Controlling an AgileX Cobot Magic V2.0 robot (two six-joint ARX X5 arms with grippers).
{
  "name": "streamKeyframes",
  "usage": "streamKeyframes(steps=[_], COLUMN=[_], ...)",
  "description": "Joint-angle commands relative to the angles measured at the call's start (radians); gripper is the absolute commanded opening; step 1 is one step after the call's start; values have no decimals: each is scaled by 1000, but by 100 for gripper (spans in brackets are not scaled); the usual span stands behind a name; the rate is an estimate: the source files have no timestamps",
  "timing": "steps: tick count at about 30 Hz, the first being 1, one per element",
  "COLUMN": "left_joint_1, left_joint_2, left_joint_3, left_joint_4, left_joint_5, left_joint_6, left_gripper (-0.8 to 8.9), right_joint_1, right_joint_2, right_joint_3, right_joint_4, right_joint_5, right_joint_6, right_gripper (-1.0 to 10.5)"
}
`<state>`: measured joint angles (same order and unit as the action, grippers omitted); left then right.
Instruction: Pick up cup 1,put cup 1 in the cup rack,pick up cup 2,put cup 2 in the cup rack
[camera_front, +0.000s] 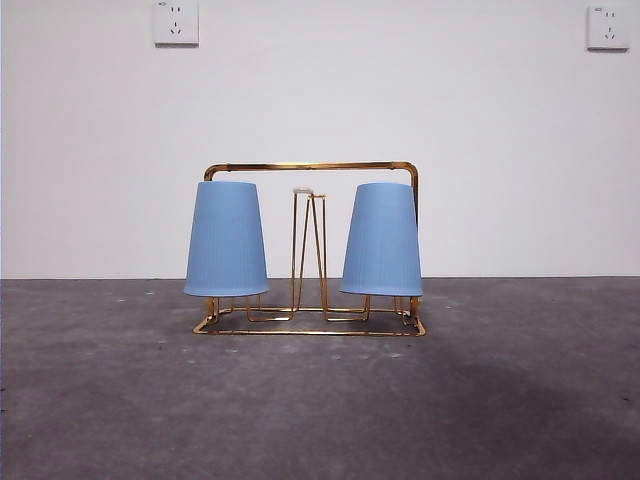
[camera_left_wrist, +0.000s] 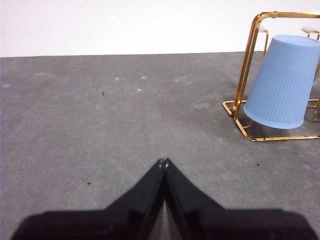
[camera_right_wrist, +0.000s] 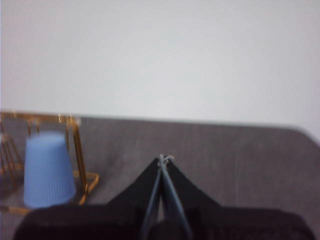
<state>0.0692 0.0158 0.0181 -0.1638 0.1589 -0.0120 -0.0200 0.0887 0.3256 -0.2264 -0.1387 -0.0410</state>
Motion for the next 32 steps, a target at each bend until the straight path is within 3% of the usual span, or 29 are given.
streamKeyframes(steps=[1,12,32], left_joint_1=[3,3,3], left_joint_2=[0,5,16], left_joint_3=[-10,-10,-9], left_joint_4=[4,4,4], left_joint_5=[-2,-2,-2], left_joint_6=[-5,-5,-5], left_gripper=[-3,-3,-3], right_joint_1=[-2,-2,-1], right_joint_2=[-58,-81,-80], right_joint_3=[-112,-312,-311], right_joint_4=[43,54,53], right_joint_5=[6,15,24], right_joint_6=[44,86,93], right_gripper=[1,1,1])
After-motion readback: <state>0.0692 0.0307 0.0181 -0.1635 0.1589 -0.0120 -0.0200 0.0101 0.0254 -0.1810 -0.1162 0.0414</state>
